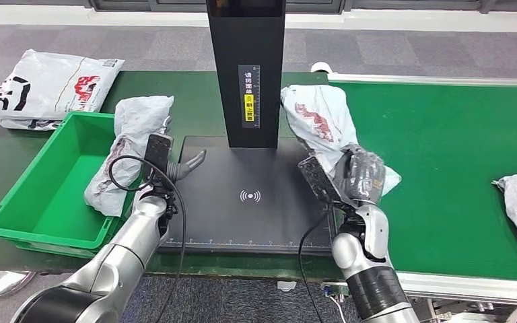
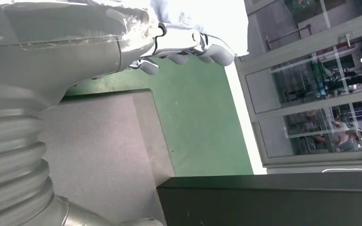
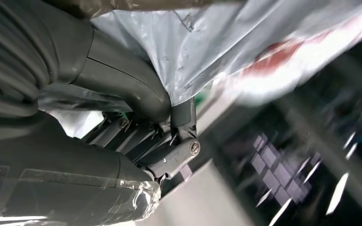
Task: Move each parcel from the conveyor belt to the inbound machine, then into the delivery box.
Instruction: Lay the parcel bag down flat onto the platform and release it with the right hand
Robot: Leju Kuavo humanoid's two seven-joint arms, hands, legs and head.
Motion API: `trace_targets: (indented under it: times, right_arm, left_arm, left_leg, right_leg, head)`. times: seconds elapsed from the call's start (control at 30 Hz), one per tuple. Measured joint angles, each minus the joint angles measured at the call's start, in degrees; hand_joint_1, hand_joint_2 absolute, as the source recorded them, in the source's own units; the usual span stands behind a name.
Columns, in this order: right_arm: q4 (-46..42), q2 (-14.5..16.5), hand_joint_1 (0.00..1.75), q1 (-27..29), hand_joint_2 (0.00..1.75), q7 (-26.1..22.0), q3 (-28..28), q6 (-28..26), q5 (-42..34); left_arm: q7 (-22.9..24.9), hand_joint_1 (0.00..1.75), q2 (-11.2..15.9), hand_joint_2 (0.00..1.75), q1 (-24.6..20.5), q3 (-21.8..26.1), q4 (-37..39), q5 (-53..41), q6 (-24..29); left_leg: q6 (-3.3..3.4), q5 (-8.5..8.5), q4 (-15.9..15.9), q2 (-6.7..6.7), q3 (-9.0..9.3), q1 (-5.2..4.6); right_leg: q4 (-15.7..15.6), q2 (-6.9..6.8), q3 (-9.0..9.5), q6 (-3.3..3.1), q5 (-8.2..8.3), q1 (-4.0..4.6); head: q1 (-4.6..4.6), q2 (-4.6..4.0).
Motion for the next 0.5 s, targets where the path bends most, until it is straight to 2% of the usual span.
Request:
trace_targets:
  times: [0.13,0.3,0.37,0.4,0.5]
  right_arm:
    - [-0.67,0.15,1.75,1.51,1.75,-0.20,6.05,7.99,-5.85]
    - [-0.70,-0.19,1.75,2.43,1.75,-0.72,11.20,11.17,-9.77]
    - [-0.64,-0.58,1.75,2.44,1.75,-1.17,12.91,14.27,-11.33]
    - [-0.51,-0.79,1.51,2.45,1.75,-1.39,13.89,15.85,-12.06]
    - [0.46,-1.31,0.20,2.54,1.75,-1.55,16.94,18.38,-13.35]
  left_arm:
    - [0.00,0.00,0.03,1.75,-0.51,0.00,0.09,-0.27,-0.94]
    - [0.03,0.00,0.03,1.75,-0.86,0.00,0.31,-0.34,-1.28]
    - [0.13,0.00,0.02,1.75,-0.93,0.00,0.39,-0.36,-1.64]
    - [0.19,0.00,0.01,1.75,-0.98,0.00,0.42,-0.39,-1.79]
    - [0.31,0.00,-0.05,1.75,-1.11,0.00,0.48,-0.55,-1.90]
  left_leg:
    - [0.00,0.00,0.00,-0.02,-0.01,0.00]
    - [-0.01,-0.01,0.00,-0.01,-0.02,0.00]
    - [-0.01,-0.01,0.00,0.00,-0.02,0.00]
    - [-0.01,-0.01,0.00,0.01,-0.01,0.00]
    - [-0.01,-0.01,0.00,0.01,-0.02,0.00]
  right_leg:
    - [0.00,-0.01,-0.02,-0.01,-0.01,0.02]
    - [0.00,0.00,-0.04,-0.02,-0.02,0.02]
    - [0.00,0.01,-0.05,-0.02,-0.02,0.02]
    - [0.00,0.01,-0.05,-0.02,-0.02,0.02]
    - [-0.01,0.00,-0.05,-0.02,-0.02,0.01]
  head:
    - [0.00,0.00]
    - [0.00,0.00]
    - [0.00,0.00]
    - [0.00,0.00]
    - [0.00,0.00]
